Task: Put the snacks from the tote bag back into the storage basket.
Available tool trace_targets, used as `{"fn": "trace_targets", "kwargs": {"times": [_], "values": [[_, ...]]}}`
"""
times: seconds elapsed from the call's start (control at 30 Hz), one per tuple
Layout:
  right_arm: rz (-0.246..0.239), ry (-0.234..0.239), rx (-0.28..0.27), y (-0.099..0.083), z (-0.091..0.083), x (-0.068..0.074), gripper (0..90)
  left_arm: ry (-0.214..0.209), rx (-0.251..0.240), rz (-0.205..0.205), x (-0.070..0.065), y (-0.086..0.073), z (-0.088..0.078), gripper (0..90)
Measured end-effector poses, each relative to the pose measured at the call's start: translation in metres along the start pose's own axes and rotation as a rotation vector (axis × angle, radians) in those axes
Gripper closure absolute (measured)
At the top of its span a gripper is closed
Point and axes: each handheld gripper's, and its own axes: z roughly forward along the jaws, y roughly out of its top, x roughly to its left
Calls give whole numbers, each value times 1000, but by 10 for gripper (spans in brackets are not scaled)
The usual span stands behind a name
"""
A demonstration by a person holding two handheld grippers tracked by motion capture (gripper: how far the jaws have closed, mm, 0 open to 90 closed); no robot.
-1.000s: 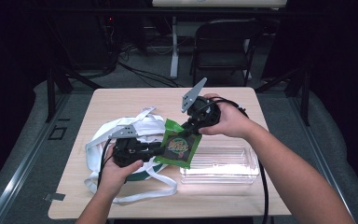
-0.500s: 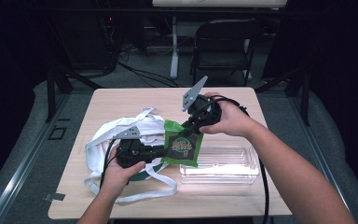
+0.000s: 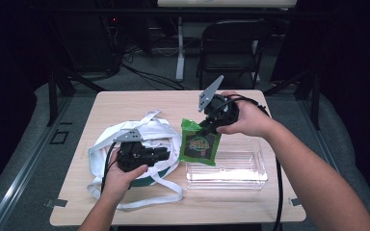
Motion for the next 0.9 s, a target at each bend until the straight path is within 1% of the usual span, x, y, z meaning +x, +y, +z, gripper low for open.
{"fn": "trace_targets", "kwargs": {"times": [0.1, 0.17, 0.2, 0.4, 0.47, 0.5, 0.53, 0.6, 0.7, 0.77, 0.8, 0.83, 0.87, 0.9], "values": [[11, -20, 8, -6, -2, -3, 757, 5, 2, -4, 2, -1, 0, 734], [15, -21, 10, -8, -3, -4, 757, 7, 3, -6, 3, -1, 0, 734], [17, -32, 13, -11, -4, -6, 757, 12, 2, -8, 4, -1, -1, 734], [20, -59, 45, -19, -5, -10, 757, 23, -4, -22, 8, -3, -2, 734], [26, -62, 51, -20, -5, -10, 757, 36, -2, -22, 10, -3, -3, 734], [26, -62, 51, -20, -5, -10, 757, 36, -2, -22, 10, -3, -3, 734], [20, -66, 61, -21, -5, -10, 756, 48, 5, -23, 10, -3, -3, 734], [19, -74, 72, -23, -4, -11, 757, 56, 0, -29, 13, -4, -4, 730], [22, -80, 72, -25, -3, -12, 756, 66, 0, -27, 13, -4, -5, 726], [21, -84, 78, -26, -2, -12, 756, 85, 2, -20, 14, -4, -5, 725], [28, -84, 76, -29, 1, -13, 756, 104, 6, -14, 14, -5, -5, 718], [28, -84, 76, -29, 1, -13, 756, 104, 6, -14, 14, -5, -5, 716], [24, -89, 98, -31, 3, -15, 756, 106, 7, -19, 15, -5, -6, 715], [27, -90, 94, -32, 4, -16, 756, 107, 6, -19, 15, -5, -6, 713]]}}
